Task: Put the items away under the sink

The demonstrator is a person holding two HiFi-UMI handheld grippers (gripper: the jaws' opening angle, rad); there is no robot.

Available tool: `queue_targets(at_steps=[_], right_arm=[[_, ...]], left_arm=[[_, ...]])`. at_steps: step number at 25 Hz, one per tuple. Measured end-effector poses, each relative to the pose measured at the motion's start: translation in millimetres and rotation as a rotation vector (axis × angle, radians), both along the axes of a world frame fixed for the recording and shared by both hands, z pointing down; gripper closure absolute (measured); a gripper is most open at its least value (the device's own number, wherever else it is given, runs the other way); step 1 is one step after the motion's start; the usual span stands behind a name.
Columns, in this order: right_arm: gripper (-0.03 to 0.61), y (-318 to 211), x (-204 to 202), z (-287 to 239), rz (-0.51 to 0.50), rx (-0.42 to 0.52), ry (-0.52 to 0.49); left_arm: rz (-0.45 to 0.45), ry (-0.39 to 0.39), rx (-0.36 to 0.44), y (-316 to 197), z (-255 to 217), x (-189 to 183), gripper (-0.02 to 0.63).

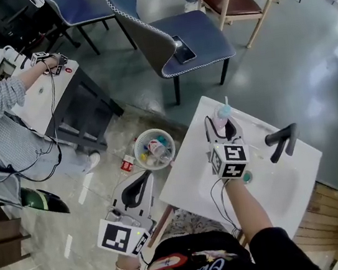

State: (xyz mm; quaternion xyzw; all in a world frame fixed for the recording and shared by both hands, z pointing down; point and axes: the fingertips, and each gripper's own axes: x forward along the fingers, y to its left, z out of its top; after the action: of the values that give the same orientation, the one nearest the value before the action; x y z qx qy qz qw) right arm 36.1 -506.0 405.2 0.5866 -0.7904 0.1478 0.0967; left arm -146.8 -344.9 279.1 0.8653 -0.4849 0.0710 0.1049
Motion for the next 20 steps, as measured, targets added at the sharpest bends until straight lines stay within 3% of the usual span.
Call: queue_targets(at_steps=[20], right_arm=[[0.365, 28, 7, -21, 0.017, 0.003, 0.006]], left_arm=[[0.087, 0.016, 0.024, 5, -9, 10, 0.606]])
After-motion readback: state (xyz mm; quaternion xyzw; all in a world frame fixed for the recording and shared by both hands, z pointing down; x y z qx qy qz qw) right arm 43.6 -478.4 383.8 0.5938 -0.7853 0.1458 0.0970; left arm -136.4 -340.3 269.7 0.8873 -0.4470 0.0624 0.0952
